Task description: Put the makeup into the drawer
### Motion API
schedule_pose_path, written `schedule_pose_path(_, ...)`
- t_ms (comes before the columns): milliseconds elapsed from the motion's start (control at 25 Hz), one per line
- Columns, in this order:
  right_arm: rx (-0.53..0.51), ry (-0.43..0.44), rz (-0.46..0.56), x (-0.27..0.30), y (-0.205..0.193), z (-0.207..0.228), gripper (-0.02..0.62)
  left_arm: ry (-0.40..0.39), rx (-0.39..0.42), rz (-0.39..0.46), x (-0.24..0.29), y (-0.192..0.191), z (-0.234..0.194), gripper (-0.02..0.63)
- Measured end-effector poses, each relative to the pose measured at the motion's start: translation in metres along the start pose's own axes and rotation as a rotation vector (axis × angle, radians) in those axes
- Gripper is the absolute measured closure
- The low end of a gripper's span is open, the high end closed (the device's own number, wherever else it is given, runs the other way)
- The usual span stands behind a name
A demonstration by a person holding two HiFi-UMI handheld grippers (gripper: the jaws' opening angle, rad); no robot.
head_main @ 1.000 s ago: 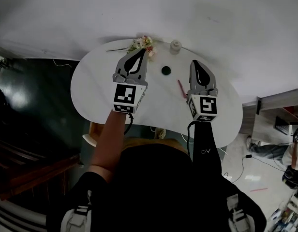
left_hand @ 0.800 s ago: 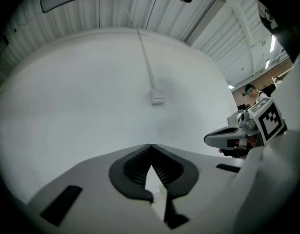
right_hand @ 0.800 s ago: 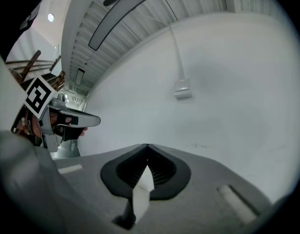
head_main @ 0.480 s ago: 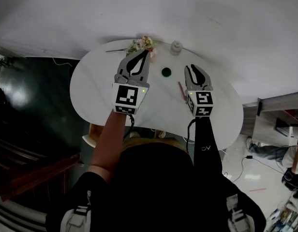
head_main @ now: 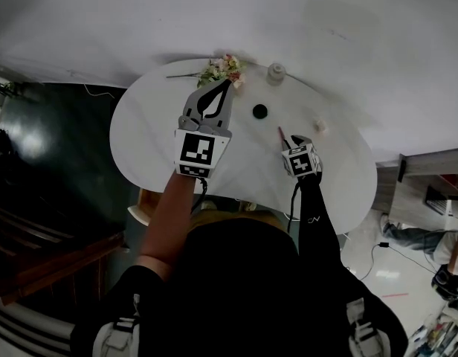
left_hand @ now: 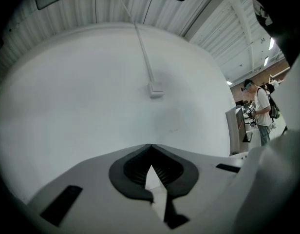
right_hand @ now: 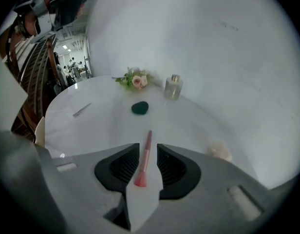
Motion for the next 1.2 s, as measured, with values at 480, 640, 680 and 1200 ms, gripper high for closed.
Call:
schedule_pose_path(480, 0.099, 0.019, 0.004, 0.01, -0.011, 0.004, 0.546, 0.023, -0.007, -0.01, 0.005, -0.003, -0.005, 0.599)
schedule_pose_path(640, 0.166, -0.067, 0.304, -0.042, 0.047, 0.022, 0.546, 0.029, -0.019, -0.008, 0.007, -0.004, -0.005, 0.598)
schedule_pose_path(680, 0.173, -0.096, 0.372, -0.057, 0.059, 0.027, 0.546, 0.03, -0.02, -0.006, 0.007, -0.003, -0.005, 0.598)
schedule_pose_path(1200, 0.2, -0.241, 0.968, -0.212, 0.141, 0.03, 0.546, 0.065, -0.015, 0.013, -0.004, 0.002, -0.007, 0.599)
Point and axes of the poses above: the fingertips, and each gripper's own axes: x forward along the fingers, z to its right, y out of its top, the point moved 2 cm from there along -x, backward along the fingers, and after that the axes turned 7 degrees about -z, right-handed, at the moved point
